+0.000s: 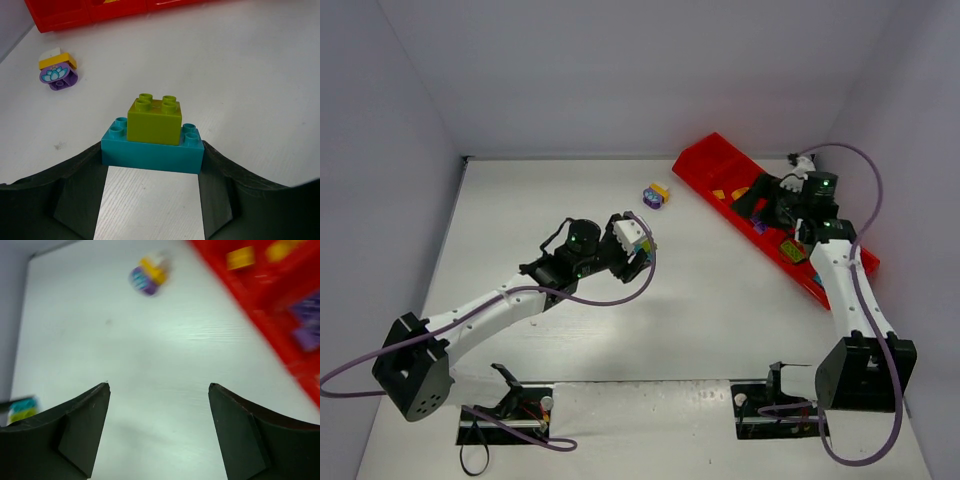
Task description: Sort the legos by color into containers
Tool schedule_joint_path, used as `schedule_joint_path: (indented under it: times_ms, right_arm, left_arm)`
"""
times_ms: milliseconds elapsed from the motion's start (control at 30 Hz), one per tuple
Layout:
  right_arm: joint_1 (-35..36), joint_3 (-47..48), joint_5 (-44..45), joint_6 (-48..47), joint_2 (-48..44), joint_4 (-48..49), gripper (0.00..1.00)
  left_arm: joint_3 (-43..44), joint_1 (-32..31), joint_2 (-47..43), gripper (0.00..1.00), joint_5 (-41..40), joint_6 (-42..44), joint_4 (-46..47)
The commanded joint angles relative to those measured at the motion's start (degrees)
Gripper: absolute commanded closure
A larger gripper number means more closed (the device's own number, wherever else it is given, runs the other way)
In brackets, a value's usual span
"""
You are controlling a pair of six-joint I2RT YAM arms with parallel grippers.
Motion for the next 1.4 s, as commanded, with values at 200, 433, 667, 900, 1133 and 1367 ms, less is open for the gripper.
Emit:
schedule_joint_path:
  times_ms: [200,433,667,900,1133,1367]
  right_arm:
    - [19.02,5.3,-19.63,0.28,2.96,5.69,0.21]
    - [25.27,6.0,-20.16,1.87,5.95,9.57,0.21]
    - [28.52,7.32,-20.6,3.1,8.67,12.29,0.23]
    - [30.72,7.85,-20.77,3.54,10.52,13.44,0.36]
    - [30.81,6.88,-21.04,3.45,10.7,13.53,0.64]
    - [29.58,6.62,-19.72,2.4,9.21,13.26,1.0]
  left_arm:
    - [6.17,0.03,0.86,0.76,1.4,1.5,3.77]
    - [7.49,-0.06,1.04,0.76,1.4,1.86,2.8]
    - [7.93,-0.06,0.95,0.76,1.67,1.86,2.45]
    - [8.1,-0.06,1.3,0.76,1.49,1.77,2.62]
    - [7.93,-0.06,1.3,0.76,1.31,1.5,3.15]
    - [7.31,-0.06,1.83,0.76,1.4,1.24,3.15]
